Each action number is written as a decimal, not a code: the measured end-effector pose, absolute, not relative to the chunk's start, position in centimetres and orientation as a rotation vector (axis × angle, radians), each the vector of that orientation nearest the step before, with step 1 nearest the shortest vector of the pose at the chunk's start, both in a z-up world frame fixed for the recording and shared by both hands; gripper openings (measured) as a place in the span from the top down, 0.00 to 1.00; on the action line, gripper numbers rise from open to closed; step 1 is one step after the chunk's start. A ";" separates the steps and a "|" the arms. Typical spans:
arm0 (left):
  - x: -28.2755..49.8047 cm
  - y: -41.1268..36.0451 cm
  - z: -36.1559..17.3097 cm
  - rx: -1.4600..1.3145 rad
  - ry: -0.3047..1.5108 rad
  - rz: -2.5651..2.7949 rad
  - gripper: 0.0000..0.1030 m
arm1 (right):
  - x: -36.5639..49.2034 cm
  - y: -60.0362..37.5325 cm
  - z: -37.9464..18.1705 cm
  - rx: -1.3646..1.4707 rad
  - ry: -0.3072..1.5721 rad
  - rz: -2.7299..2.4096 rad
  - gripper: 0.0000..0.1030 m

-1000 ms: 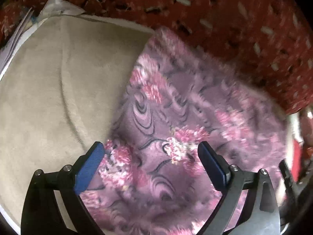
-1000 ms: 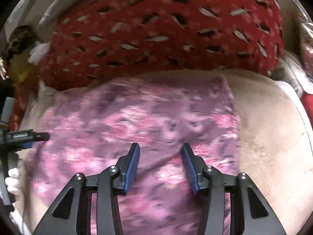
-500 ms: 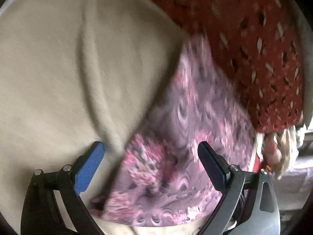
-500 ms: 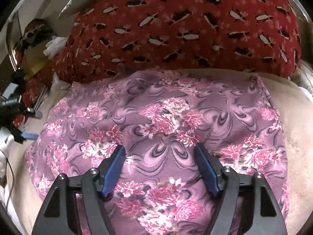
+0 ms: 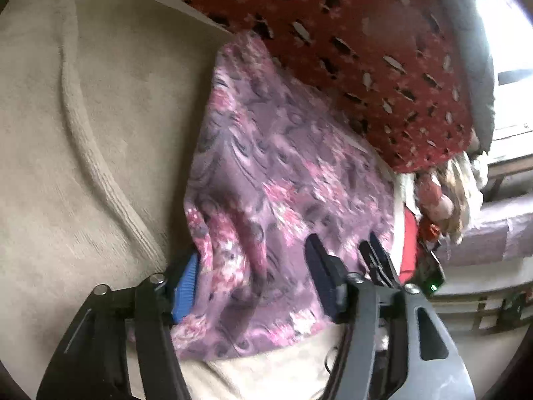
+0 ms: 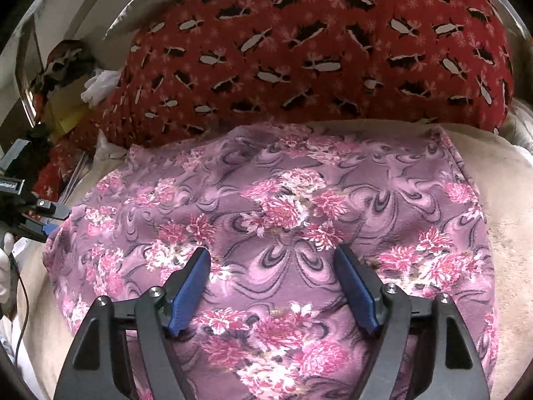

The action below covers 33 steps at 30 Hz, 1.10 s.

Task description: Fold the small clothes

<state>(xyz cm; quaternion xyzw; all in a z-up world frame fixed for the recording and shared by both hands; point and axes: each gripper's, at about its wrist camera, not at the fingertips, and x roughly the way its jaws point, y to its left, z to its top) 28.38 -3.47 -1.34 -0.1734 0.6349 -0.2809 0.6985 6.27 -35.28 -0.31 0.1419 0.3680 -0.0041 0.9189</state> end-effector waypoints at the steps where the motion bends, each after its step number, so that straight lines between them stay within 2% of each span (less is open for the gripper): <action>1: 28.7 -3.5 -2.0 -0.378 1.427 -0.604 0.30 | 6.3 -35.3 -0.3 0.292 0.756 -0.007 0.24; 3: 29.3 -3.6 -3.4 -0.347 1.461 -0.575 0.30 | 6.2 -35.3 -0.2 0.292 0.756 -0.008 0.23; 5: 29.5 -4.1 -4.2 -0.331 1.466 -0.571 0.23 | 6.1 -35.3 -0.2 0.295 0.752 -0.005 0.23; 6: 29.5 -4.4 -4.0 -0.348 1.451 -0.590 0.15 | 6.1 -35.3 -0.1 0.298 0.751 -0.004 0.23; 8: 29.3 -4.8 -3.7 -0.335 1.437 -0.582 0.15 | 6.1 -35.4 -0.1 0.302 0.748 0.000 0.22; 9: 29.1 -5.3 -3.5 -0.307 1.434 -0.593 0.16 | 6.1 -35.3 -0.1 0.303 0.747 0.000 0.21; 11: 28.4 -6.3 -2.8 -0.241 1.413 -0.604 0.46 | 6.2 -35.2 -0.1 0.300 0.749 0.001 0.21; 12: 28.1 -6.4 -2.4 -0.205 1.405 -0.605 0.68 | 6.2 -35.2 0.0 0.300 0.751 0.001 0.20; 13: 27.8 -6.5 -1.9 -0.195 1.398 -0.609 0.72 | 6.2 -35.2 0.0 0.302 0.751 0.002 0.20; 16: 27.4 -6.4 0.2 -0.237 1.360 -0.616 0.78 | 6.4 -35.3 0.1 0.315 0.759 0.004 0.21; 22: 25.5 -8.6 4.9 -0.255 1.290 -0.690 0.83 | 6.2 -36.4 1.3 0.359 0.790 0.009 0.24; 29: 23.5 -12.3 6.6 -0.226 1.279 -0.701 0.84 | 2.9 -39.8 3.2 0.342 0.748 -0.080 0.23; 33: 22.6 -13.9 7.0 -0.230 1.291 -0.696 0.84 | 1.3 -42.6 1.8 0.362 0.789 -0.141 0.23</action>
